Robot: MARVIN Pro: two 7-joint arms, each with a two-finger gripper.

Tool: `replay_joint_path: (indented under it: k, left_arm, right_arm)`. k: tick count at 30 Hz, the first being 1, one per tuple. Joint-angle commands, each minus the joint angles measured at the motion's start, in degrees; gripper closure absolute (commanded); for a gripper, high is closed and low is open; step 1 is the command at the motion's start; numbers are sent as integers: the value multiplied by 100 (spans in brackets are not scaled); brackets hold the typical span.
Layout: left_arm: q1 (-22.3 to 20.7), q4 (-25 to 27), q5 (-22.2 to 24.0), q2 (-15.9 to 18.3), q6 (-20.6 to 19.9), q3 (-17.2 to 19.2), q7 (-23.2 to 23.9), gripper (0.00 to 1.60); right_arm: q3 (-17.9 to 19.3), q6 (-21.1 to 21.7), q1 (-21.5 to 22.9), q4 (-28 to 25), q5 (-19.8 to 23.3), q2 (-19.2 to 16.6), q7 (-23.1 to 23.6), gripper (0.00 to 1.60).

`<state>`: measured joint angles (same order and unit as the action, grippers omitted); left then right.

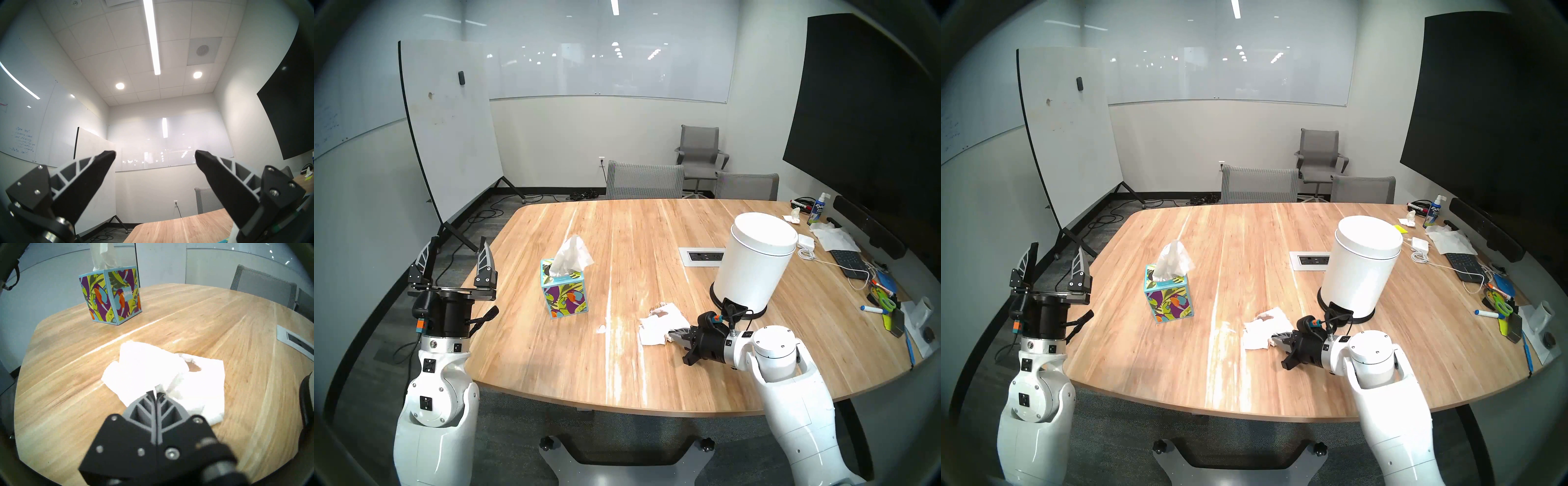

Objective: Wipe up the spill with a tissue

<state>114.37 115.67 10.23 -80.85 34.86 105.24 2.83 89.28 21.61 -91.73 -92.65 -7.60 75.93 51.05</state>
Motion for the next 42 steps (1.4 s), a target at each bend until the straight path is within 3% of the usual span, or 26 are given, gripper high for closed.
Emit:
replay_joint_path:
  k: [1, 5, 6, 7, 8, 14, 17, 18, 19, 29, 42]
  left_arm:
    - [12, 119, -2, -11, 44, 9, -5, 0]
    - [15, 123, -3, -13, 44, 10, -6, 0]
    - [15, 123, -4, -13, 44, 10, -6, 0]
    - [15, 124, -4, -13, 44, 10, -6, 0]
    - [16, 124, -4, -14, 43, 10, -6, 0]
    - [15, 123, -4, -13, 44, 10, -6, 0]
    - [15, 124, -4, -13, 44, 10, -6, 0]
    - [15, 123, -4, -13, 44, 10, -6, 0]
    - [15, 123, -4, -13, 44, 10, -6, 0]
    - [12, 119, -3, -11, 44, 9, -5, 0]
    - [0, 103, 0, -6, 41, 7, -2, 0]
  right_arm:
    - [-87, -15, 406, -102, 42, 59, 96, 160]
    - [-62, 0, 311, -214, 28, 77, 80, 160]
    - [-29, -12, 252, -286, 55, 90, 76, 137]
    - [-1, -1, 214, -327, 78, 106, 77, 141]
    - [-1, 6, 194, -363, 74, 91, 92, 160]
    - [193, 30, 71, -650, 292, 226, 160, 160]
    - [222, 63, 7, -752, 247, 405, -61, 160]
    - [292, 93, 30, -685, 390, 490, -4, 115]
    - [326, 112, 38, -695, 439, 537, -2, 0]
    - [678, 41, -264, -1278, 705, 679, -83, 0]
    - [1063, -657, -1360, -2263, 1194, 1221, 19, 0]
